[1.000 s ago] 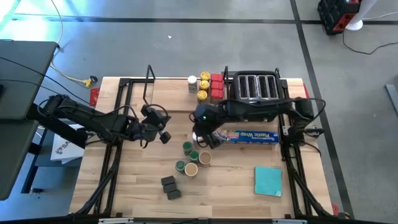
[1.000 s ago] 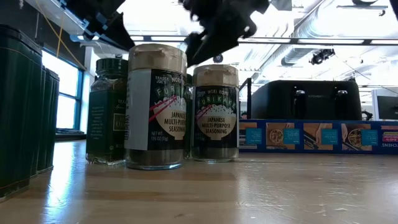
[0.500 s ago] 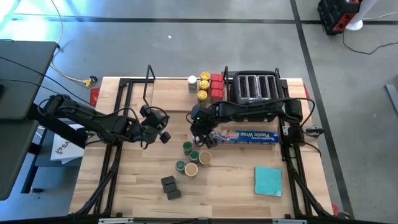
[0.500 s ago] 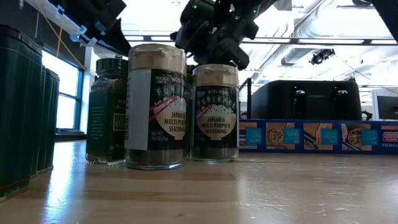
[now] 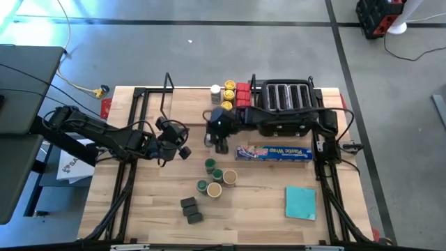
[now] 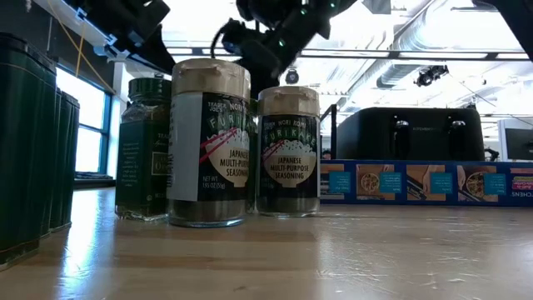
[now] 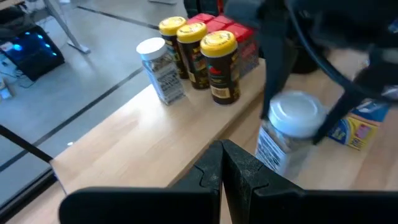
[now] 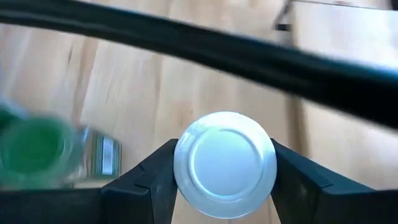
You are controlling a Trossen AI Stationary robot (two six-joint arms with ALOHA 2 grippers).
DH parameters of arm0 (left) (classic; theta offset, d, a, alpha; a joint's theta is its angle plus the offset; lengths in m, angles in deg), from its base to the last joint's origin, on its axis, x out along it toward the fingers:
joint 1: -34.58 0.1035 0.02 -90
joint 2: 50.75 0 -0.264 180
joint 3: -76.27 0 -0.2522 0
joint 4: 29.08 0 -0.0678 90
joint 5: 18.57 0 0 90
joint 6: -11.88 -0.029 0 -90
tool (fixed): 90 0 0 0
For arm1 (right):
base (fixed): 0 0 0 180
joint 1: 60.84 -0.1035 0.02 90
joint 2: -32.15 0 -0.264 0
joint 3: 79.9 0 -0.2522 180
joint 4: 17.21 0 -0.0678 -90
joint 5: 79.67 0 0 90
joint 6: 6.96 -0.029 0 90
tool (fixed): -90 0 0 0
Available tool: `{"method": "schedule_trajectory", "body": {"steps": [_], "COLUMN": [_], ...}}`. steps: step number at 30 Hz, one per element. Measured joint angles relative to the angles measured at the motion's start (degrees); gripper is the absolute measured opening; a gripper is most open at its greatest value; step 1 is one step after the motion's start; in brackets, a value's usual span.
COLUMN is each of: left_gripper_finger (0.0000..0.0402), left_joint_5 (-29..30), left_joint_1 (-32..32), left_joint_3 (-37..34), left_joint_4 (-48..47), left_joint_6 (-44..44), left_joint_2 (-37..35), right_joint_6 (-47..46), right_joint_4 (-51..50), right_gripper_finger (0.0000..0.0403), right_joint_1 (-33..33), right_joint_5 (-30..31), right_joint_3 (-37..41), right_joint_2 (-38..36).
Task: Shelf spices
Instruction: Put the white seasoning bottle on the shelf aligned with the other white seasoning bottles
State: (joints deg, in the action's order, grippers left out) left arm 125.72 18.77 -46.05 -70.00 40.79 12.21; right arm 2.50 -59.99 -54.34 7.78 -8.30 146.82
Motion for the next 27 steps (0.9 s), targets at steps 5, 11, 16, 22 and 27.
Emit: {"method": "schedule_trajectory", "body": {"steps": [5, 11, 16, 22, 27], "left_gripper_finger": [0.0001, 0.0001, 0.0001, 0.0001, 0.0001], "left_joint_5": [0.47, 0.47, 0.36, -1.52, -1.54], "left_joint_1": [0.00, 0.00, -0.02, -0.68, -1.87], "left_joint_3": [0.02, 0.02, 0.04, 0.04, 0.06], "left_joint_4": [-0.02, -0.19, -3.52, -6.12, -6.00], "left_joint_6": [0.00, 0.00, 1.79, 3.98, 4.11], "left_joint_2": [-0.02, -0.35, -2.68, -5.31, -5.20], "right_joint_6": [-12.26, -13.95, -4.39, 5.56, 5.75], "right_joint_4": [-2.19, -2.01, -4.76, -7.83, -0.86], "right_gripper_finger": [0.0192, 0.0192, 0.0192, 0.0192, 0.0210], "right_joint_1": [2.33, 4.82, 3.23, 1.04, 0.20], "right_joint_5": [0.61, 0.53, -6.46, -6.59, -6.73], "right_joint_3": [-3.94, -4.65, -4.65, -4.63, -4.73], "right_joint_2": [-0.02, -0.04, 0.01, 4.98, 9.03]}}
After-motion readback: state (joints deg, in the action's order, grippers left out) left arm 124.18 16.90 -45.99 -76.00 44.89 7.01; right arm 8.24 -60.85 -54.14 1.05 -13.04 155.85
